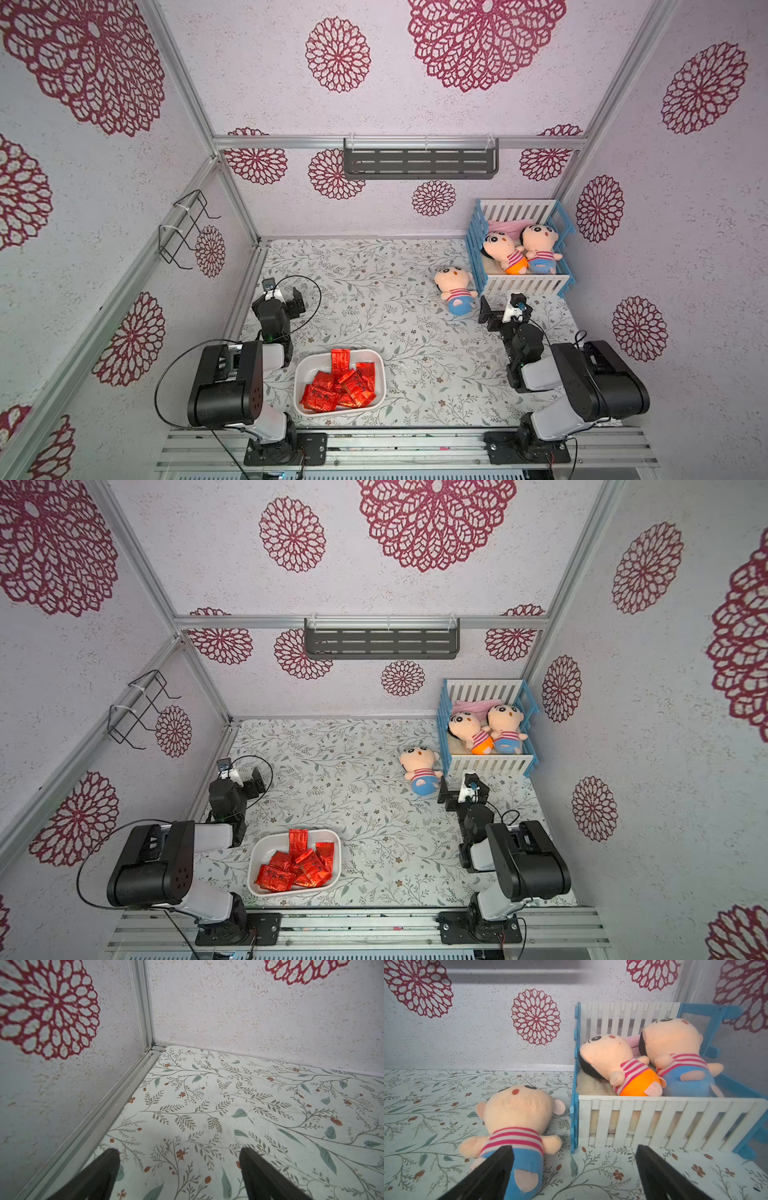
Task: Take the tea bags out of the storage box
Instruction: Move the storage box to the center of the board.
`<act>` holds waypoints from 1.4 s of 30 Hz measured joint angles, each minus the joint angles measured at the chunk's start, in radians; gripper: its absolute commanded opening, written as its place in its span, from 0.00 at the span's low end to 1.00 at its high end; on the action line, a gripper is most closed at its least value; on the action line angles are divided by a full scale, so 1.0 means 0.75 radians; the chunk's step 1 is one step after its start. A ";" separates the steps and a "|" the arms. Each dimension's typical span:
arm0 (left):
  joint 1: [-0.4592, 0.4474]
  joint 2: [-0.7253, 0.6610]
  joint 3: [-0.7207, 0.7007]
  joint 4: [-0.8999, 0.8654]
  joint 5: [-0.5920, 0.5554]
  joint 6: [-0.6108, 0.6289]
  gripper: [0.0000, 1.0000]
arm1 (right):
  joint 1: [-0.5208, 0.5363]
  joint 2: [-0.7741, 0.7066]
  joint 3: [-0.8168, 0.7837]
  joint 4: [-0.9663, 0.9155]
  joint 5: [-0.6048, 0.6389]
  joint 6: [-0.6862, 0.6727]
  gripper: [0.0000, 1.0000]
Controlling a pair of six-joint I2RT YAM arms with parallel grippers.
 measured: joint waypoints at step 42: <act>-0.042 -0.600 0.424 -1.210 -0.009 -0.689 0.95 | 0.038 -0.753 0.062 -0.506 0.039 0.328 0.95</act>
